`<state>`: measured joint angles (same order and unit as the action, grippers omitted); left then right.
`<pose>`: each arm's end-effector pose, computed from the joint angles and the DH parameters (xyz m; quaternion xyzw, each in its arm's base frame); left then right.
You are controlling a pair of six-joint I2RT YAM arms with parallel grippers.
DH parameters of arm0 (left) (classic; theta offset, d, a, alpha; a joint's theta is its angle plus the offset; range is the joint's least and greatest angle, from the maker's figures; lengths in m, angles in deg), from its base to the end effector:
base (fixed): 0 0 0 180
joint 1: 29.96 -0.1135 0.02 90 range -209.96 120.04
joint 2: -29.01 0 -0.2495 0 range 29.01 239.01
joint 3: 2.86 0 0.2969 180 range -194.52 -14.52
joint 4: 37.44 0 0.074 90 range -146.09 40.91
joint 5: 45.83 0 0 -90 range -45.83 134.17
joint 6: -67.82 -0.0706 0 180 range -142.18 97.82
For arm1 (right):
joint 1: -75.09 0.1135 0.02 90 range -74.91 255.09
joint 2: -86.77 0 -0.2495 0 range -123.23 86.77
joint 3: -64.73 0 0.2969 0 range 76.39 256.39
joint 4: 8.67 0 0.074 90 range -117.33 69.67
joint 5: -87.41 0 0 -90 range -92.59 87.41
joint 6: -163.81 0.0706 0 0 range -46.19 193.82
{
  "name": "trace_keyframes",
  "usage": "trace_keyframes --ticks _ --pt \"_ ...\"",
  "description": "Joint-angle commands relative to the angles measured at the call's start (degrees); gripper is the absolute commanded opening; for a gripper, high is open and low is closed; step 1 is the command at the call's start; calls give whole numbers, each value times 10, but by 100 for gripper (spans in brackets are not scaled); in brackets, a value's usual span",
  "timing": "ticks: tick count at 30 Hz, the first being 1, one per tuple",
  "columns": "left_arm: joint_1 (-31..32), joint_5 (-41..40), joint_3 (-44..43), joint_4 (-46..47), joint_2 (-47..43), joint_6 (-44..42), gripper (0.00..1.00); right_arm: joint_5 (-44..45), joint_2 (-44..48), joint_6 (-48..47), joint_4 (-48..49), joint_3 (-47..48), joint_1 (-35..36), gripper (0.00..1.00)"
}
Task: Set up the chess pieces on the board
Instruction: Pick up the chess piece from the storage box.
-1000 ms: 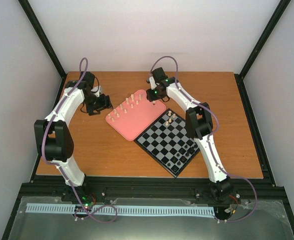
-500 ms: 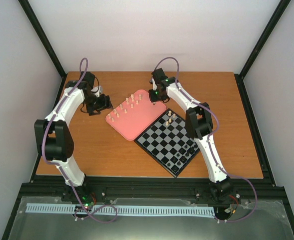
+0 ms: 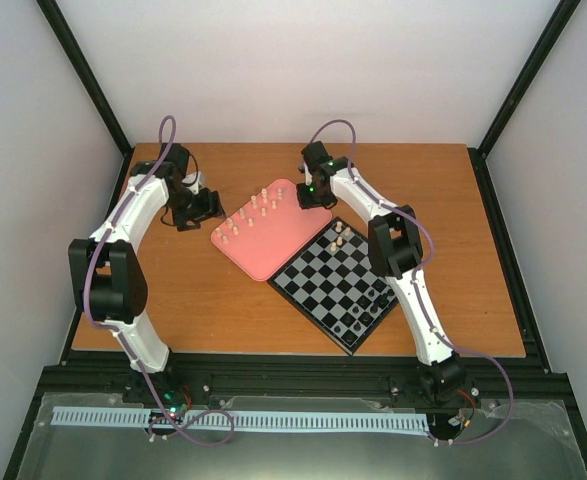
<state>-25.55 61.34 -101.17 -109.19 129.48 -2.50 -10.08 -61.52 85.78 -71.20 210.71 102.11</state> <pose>0.3984 -0.0516 0.2117 -0.1094 0.9732 -0.1734 0.1045 0.5215 0.2763 0.1023 -0.1416 0.9637 0.1326 0.1836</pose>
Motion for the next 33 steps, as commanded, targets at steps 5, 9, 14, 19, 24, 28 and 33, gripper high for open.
trace_keyframes --ticks 5,9,14,19,24,28,33 --pt "2 0 -15 -3 3 -3 78 20 -8 2 -29 12 7 32" --pt "2 0 -14 -3 1 -3 78 17 -5 0 -36 12 11 27" --pt "2 -2 -15 -3 -2 -3 78 22 0 -4 -39 11 16 21" --pt "2 -5 -21 -7 -6 -3 78 20 13 -13 -44 10 16 12" --pt "2 -6 -39 -17 -11 -3 78 18 56 -34 -41 -9 16 11" --pt "2 -2 -55 -24 -21 -1 78 -8 107 -51 -43 -22 16 11" --pt "2 45 -63 -21 -39 13 79 -81 201 -79 -34 -83 16 11"
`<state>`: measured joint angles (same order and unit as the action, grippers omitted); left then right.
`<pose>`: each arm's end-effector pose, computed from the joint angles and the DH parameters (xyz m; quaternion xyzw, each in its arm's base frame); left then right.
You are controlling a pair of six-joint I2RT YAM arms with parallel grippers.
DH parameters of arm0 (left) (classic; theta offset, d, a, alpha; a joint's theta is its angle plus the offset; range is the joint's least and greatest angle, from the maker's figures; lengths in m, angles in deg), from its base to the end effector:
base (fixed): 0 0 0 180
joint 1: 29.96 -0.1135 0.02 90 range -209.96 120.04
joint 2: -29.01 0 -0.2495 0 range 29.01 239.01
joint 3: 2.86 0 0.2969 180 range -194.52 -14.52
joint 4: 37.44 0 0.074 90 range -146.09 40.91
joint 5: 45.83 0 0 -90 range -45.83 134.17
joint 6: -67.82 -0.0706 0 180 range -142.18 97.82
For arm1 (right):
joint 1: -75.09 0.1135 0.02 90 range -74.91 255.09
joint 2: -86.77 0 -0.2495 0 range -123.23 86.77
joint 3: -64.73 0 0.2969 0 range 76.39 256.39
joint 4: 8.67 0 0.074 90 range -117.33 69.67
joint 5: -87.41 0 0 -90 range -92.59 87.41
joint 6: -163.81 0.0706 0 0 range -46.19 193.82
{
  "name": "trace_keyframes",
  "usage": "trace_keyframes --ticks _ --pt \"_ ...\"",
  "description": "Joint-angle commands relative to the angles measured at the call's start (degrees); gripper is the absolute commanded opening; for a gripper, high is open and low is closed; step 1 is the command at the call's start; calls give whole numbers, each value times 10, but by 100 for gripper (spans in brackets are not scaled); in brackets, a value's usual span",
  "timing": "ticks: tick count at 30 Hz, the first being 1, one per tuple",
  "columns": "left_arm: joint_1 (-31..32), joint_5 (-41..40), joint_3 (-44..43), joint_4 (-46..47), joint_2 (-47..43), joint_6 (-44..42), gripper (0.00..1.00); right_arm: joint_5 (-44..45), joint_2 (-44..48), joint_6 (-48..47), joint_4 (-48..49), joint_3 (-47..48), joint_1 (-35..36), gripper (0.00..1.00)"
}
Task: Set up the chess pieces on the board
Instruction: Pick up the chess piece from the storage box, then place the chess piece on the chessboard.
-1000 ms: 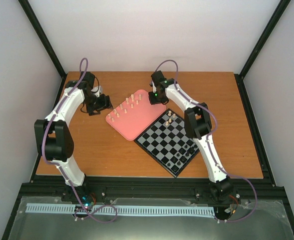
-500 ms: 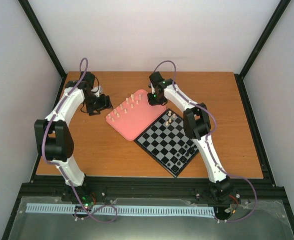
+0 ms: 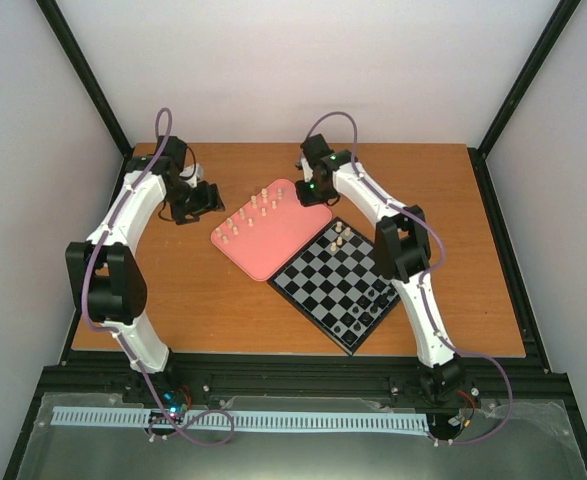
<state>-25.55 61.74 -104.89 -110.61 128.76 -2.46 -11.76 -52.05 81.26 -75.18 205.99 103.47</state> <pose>0.4023 -0.0524 0.2377 -0.1047 0.9692 -0.1816 0.1289 0.4937 0.2795 0.1612 -0.1941 0.9520 0.1429 0.1888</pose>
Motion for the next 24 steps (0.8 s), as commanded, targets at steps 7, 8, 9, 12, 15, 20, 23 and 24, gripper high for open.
trace_keyframes --ticks 7,8,9,12,15,20,23,24 --pt "4 268 12 91 -42 115 78 -211 239 -82 25 -180 9 11" --pt "7 292 17 107 -43 133 78 -217 253 -88 26 -193 14 11" --pt "12 313 17 114 -42 144 78 -221 265 -91 27 -206 19 11" --pt "34 344 10 117 -40 160 78 -237 289 -92 28 -228 37 11" --pt "50 374 43 177 -55 217 78 -239 306 -95 28 -248 60 11" --pt "85 385 43 185 -51 234 77 -227 310 -87 40 -250 87 11" --pt "89 386 55 192 -56 244 74 -210 316 -77 53 -250 89 11" --pt "89 387 58 192 -57 246 74 -209 317 -76 55 -251 89 11"
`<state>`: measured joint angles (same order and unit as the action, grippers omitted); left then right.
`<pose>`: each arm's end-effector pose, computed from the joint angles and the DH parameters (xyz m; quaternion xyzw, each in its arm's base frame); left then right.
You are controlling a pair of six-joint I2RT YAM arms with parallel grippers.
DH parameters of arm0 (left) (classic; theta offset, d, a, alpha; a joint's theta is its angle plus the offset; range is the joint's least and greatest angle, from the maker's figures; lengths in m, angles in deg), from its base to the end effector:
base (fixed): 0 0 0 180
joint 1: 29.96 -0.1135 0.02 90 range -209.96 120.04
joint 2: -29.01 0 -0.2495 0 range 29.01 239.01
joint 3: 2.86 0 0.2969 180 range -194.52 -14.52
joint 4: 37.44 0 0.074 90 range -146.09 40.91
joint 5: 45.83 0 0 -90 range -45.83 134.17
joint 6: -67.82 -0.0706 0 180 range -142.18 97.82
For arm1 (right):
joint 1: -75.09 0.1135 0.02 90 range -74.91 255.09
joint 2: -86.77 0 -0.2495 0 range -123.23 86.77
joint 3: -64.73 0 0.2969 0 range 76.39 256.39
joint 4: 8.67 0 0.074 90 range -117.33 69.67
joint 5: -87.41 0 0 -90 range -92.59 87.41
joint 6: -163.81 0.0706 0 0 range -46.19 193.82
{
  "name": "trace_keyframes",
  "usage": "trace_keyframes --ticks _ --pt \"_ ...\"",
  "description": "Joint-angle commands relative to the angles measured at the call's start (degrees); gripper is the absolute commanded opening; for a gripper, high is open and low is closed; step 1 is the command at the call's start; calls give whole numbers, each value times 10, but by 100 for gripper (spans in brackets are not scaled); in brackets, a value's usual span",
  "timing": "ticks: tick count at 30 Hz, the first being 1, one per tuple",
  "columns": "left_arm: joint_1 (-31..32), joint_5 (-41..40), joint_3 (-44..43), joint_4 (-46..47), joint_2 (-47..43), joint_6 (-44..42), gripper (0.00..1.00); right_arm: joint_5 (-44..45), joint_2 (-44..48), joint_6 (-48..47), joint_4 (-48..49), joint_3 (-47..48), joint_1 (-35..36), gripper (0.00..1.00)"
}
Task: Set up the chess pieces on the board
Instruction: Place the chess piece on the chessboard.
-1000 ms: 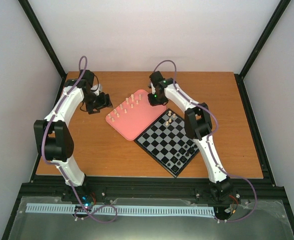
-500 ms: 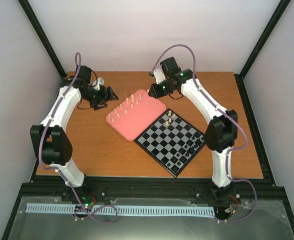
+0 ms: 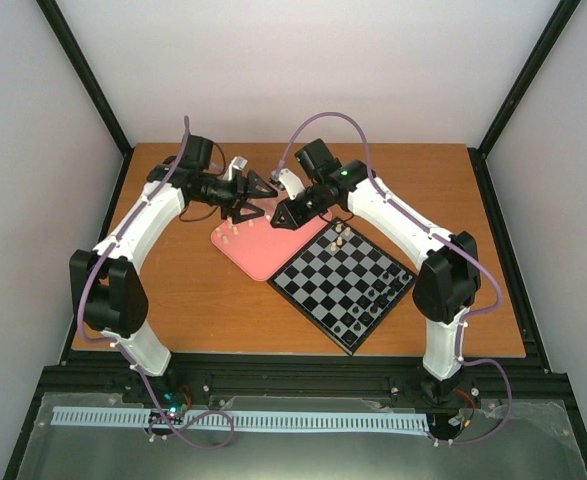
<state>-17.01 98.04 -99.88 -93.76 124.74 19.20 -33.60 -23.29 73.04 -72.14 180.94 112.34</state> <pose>0.3849 -0.1470 0.2737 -0.0769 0.8577 -0.5067 0.0411 0.3548 0.3155 0.2665 -0.3723 0.8498 0.3285 0.1772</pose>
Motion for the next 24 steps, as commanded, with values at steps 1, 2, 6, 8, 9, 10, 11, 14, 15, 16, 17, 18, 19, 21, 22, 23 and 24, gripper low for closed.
trace_keyframes --ticks 1,2,6,8,9,10,11,14,15,16,17,18,19,21,22,23,24 --pt "4 26 11 24 -16 30 72 9 29 7 26 0 1 11" --pt "5 29 14 24 -14 31 68 11 29 8 27 0 1 12" --pt "5 38 27 19 -14 29 58 17 31 10 32 0 3 12" --pt "5 39 31 18 -13 27 57 18 30 10 31 3 3 12" --pt "5 39 32 19 -12 27 57 16 30 10 30 6 4 12" --pt "5 40 33 20 -10 27 56 14 28 10 29 8 4 12" --pt "5 40 32 21 -8 26 54 13 26 10 27 10 4 12" --pt "5 39 31 21 -2 26 47 13 25 10 28 12 4 12" --pt "5 39 32 23 -1 26 46 14 25 10 28 13 4 12" --pt "5 39 32 24 0 26 45 13 24 10 27 15 4 12" --pt "5 38 32 24 1 26 44 13 24 9 26 16 4 12" --pt "5 37 32 27 2 28 42 13 23 9 25 18 4 12" --pt "5 37 32 30 2 30 40 13 23 9 24 19 4 12" --pt "5 39 30 34 3 33 38 15 23 7 24 18 4 12" --pt "5 39 29 34 4 33 38 17 23 7 23 20 4 12" --pt "5 40 28 32 4 31 38 18 22 6 23 22 4 12" --pt "5 41 30 31 5 30 37 19 21 5 23 25 4 12"
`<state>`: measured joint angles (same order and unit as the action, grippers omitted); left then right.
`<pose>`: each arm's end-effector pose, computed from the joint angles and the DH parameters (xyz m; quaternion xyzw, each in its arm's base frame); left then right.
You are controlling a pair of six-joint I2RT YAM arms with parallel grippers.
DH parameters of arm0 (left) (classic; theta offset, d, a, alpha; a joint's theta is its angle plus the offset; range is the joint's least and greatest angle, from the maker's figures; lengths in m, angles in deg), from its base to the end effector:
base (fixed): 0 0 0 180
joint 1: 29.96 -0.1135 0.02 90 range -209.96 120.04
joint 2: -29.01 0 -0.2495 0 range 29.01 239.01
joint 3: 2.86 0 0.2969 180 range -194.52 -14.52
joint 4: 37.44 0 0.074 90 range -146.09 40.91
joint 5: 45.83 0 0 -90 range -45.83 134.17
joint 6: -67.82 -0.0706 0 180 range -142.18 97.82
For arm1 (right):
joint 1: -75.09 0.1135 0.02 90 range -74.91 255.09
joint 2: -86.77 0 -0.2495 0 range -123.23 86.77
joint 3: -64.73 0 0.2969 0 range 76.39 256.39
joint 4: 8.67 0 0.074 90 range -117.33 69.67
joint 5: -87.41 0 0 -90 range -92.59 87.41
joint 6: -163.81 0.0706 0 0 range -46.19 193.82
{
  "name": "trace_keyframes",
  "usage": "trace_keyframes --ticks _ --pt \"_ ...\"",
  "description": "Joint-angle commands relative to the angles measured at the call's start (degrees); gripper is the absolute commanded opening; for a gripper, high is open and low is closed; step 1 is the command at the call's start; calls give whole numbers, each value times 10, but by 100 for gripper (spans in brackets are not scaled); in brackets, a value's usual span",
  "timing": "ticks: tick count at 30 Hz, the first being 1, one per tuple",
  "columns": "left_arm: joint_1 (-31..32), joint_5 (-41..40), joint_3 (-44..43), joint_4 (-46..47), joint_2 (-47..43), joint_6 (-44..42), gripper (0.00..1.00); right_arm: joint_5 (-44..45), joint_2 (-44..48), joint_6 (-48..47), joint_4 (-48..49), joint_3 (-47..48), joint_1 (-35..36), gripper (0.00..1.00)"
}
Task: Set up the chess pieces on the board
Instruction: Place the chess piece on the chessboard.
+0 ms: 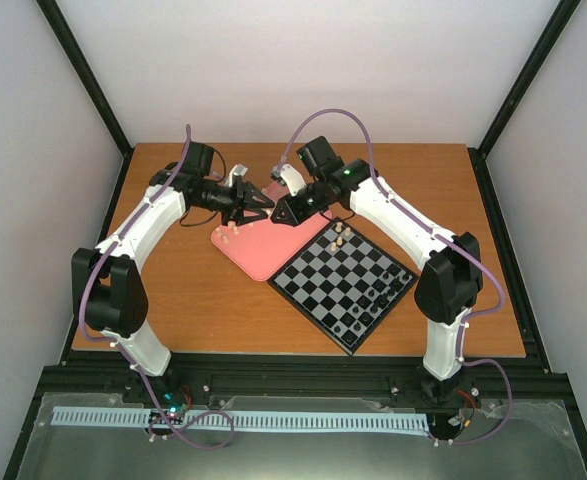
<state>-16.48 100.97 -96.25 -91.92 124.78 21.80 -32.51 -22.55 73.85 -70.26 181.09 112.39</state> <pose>0.3784 -0.1515 0.2551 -0.0909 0.8491 -0.5203 0.0009 0.3570 0.3162 0.2752 -0.3685 0.8469 0.3271 0.1999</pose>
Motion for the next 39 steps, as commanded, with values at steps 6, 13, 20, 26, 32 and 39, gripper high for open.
trace_keyframes --ticks 6,13,20,26,32,39 --pt "1 19 8 6 2 -8 29 8 7 -3 1 37 3 12" --pt "1 9 12 18 4 -1 27 1 10 -5 -6 38 3 12" --pt "3 15 5 41 14 20 8 8 16 -4 -10 34 3 12" --pt "5 16 5 36 12 13 1 13 13 0 -8 33 4 12" --pt "5 -6 13 33 3 7 1 47 18 10 -8 33 3 21" --pt "6 -19 -15 24 14 -11 1 76 34 23 -2 18 4 39"
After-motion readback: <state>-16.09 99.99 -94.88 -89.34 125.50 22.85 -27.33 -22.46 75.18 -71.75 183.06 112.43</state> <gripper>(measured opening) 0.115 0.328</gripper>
